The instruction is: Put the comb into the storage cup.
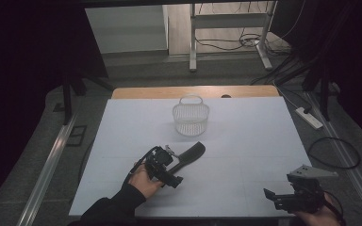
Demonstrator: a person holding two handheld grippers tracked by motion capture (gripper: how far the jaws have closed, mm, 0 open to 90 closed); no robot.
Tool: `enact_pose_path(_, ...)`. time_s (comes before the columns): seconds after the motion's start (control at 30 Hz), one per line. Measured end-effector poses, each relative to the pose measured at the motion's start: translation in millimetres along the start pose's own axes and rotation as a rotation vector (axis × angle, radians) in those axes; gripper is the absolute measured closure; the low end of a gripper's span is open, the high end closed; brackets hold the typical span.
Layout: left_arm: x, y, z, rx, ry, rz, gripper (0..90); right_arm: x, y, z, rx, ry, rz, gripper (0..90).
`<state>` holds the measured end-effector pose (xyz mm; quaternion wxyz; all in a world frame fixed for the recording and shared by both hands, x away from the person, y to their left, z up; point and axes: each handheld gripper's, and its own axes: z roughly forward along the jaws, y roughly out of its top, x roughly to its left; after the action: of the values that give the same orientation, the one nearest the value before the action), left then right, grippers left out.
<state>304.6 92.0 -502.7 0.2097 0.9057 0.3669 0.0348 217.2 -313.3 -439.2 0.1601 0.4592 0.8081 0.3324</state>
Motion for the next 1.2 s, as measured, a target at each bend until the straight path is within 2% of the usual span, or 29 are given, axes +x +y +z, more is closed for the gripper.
enact_pose_path(0.43,0.3,1.8,21.3,0.085,0.05,0.018,0.0,-0.1,0.1,0.2,0.001,0.001,-0.001,3.4)
enact_pose_path(0.6,0.9,2.5,22.6,0.093,0.042,0.001,0.0,-0.1,0.1,0.3,0.002,0.001,-0.001,3.4)
enact_pose_path(0.8,0.3,3.9,21.2,0.106,0.044,0.007,1.2,0.1,0.1,0.4,0.002,0.001,-0.002,3.4)
enact_pose_path(0.87,-1.2,4.7,18.7,0.107,0.039,0.016,6.2,0.1,0.1,0.4,0.002,0.001,-0.002,3.4)
enact_pose_path(0.97,-2.9,4.8,14.4,0.103,0.036,0.021,19.4,0.0,0.1,0.5,0.003,0.001,-0.002,3.4)
enact_pose_path(1.13,-2.3,3.7,8.7,0.082,0.036,0.018,48.1,0.2,0.2,0.5,0.005,-0.001,-0.003,3.3)
enact_pose_path(1.2,-1.2,3.6,7.6,0.08,0.034,0.013,56.8,0.2,0.2,0.5,0.006,-0.001,-0.003,3.4)
